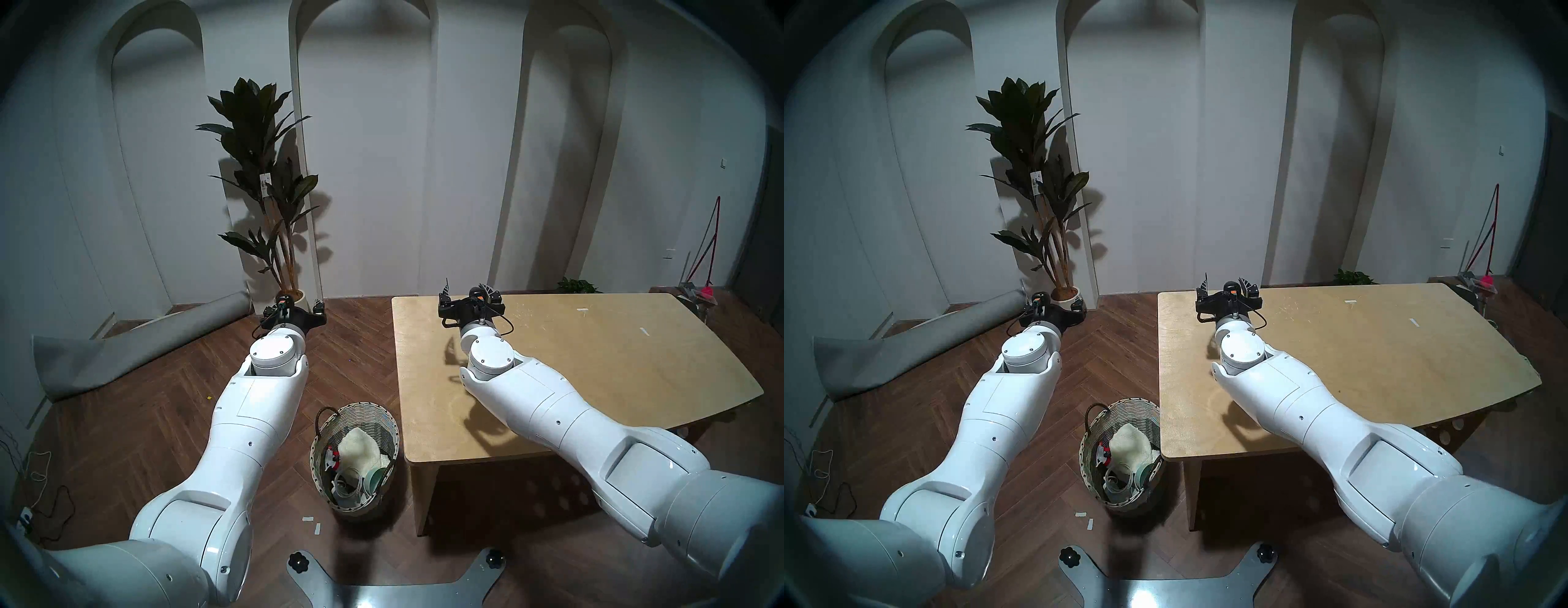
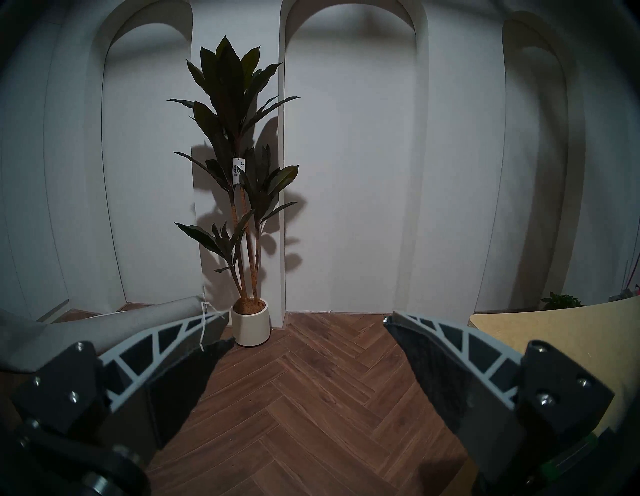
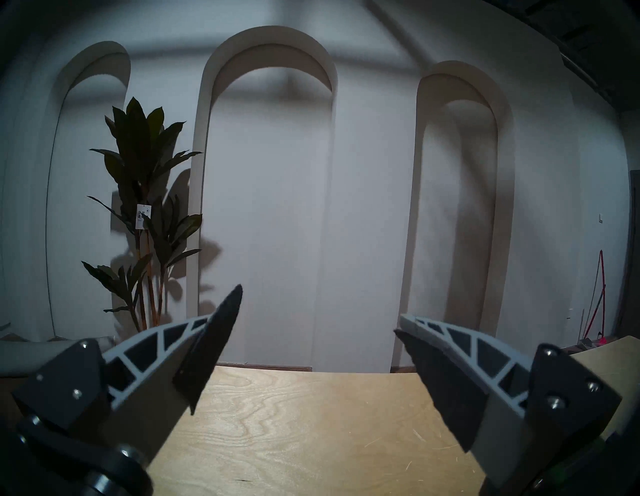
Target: Load the items into the basket from the rear
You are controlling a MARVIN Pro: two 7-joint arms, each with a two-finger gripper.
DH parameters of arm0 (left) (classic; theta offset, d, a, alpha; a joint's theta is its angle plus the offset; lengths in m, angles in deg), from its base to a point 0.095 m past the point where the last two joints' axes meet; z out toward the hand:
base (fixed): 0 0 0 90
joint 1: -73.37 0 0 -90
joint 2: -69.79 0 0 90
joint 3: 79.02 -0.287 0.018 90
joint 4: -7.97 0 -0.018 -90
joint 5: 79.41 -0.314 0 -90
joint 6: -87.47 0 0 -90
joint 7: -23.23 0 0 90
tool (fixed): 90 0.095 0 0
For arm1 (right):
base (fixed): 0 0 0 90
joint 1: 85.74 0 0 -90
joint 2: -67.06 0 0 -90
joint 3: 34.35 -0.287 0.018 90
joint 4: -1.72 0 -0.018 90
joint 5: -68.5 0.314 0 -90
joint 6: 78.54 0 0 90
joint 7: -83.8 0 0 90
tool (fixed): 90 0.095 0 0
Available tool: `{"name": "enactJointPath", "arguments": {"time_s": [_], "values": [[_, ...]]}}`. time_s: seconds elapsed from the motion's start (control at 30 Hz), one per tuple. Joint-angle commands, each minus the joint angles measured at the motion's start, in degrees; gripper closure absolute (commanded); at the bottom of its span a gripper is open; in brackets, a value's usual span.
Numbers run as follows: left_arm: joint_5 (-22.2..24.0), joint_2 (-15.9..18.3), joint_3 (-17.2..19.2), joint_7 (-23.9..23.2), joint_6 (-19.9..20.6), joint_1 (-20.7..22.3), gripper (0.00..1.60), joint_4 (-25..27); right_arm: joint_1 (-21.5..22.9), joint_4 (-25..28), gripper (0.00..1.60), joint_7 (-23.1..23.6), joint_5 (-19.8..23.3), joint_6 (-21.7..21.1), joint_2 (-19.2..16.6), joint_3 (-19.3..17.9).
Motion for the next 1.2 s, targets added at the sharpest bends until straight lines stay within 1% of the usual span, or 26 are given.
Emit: {"name": "enactJointPath", "arguments": {"time_s": [0.0, 0.03, 0.1, 0.4, 0.5, 0.57, 0.6, 0.63, 0.67, 0.77, 0.8, 0.87, 0.93, 1.0, 1.13, 1.17], "values": [[-0.42, -0.12, 0.13, 0.25, -2.41, 3.59, 0.00, -0.52, -1.10, 6.85, 0.00, 0.85, 0.80, -1.78, -3.83, -0.66], [-0.46, -0.15, 0.13, 0.26, -2.57, 3.68, 0.00, -0.71, -1.15, 6.96, 0.00, 0.98, 0.92, -1.98, -3.97, -0.68], [-0.62, -0.23, 0.11, 0.32, -3.11, 4.03, 0.00, -1.34, -1.85, 9.14, 0.00, 1.29, 1.42, -2.93, -5.10, -0.80], [-1.17, -0.57, 0.05, 0.63, -5.41, 5.26, 0.00, -3.75, -3.95, 15.81, 0.00, 2.54, 3.52, -6.87, -8.91, -1.33], [-1.36, -0.69, 0.03, 0.73, -6.31, 5.71, 0.00, -4.64, -5.13, 19.71, 0.00, 2.82, 4.49, -8.74, -10.87, -1.63], [-1.45, -0.74, 0.02, 0.76, -6.71, 5.90, 0.00, -5.04, -5.08, 19.54, 0.00, 3.11, 4.79, -9.27, -11.03, -1.70], [-1.58, -0.81, 0.01, 0.82, -7.34, 6.19, 0.00, -5.63, -5.47, 20.86, 0.00, 3.35, 5.41, -10.39, -11.86, -1.87], [-1.62, -0.84, 0.01, 0.83, -7.54, 6.27, 0.00, -5.81, -6.02, 21.89, 0.00, 3.74, 6.45, -10.67, -12.25, -2.30], [-1.62, -0.84, 0.01, 0.83, -7.54, 6.27, 0.00, -5.81, -6.02, 21.89, 0.00, 3.74, 6.45, -10.67, -12.25, -2.30], [-1.87, -0.99, -0.02, 0.93, -8.96, 6.89, 0.00, -7.12, -7.19, 25.21, 0.00, 3.85, 8.03, -13.27, -14.67, -3.03], [-1.94, -1.04, -0.03, 0.95, -9.42, 7.09, 0.00, -7.54, -7.88, 27.48, 0.00, 3.81, 8.60, -14.31, -15.84, -3.24], [-1.99, -1.07, -0.03, 0.97, -9.71, 7.20, 0.00, -7.79, -7.75, 27.06, 0.00, 4.00, 8.84, -14.62, -15.79, -3.32], [-2.12, -1.16, -0.05, 1.01, -10.59, 7.58, 0.00, -8.59, -8.41, 29.07, 0.00, 4.07, 9.97, -16.20, -16.97, -3.76], [-2.23, -1.23, -0.06, 1.02, -11.40, 7.91, 0.00, -9.31, -8.56, 29.60, 0.00, 4.32, 10.69, -17.34, -17.53, -3.96], [-2.48, -1.41, -0.09, 1.04, -13.40, 8.76, 0.00, -11.17, -10.04, 33.87, 0.00, 4.58, 13.36, -20.59, -19.92, -4.86], [-2.52, -1.44, -0.10, 1.04, -13.77, 8.93, 0.00, -11.53, -9.60, 32.64, 0.00, 4.96, 13.57, -20.84, -19.50, -4.86]]}}
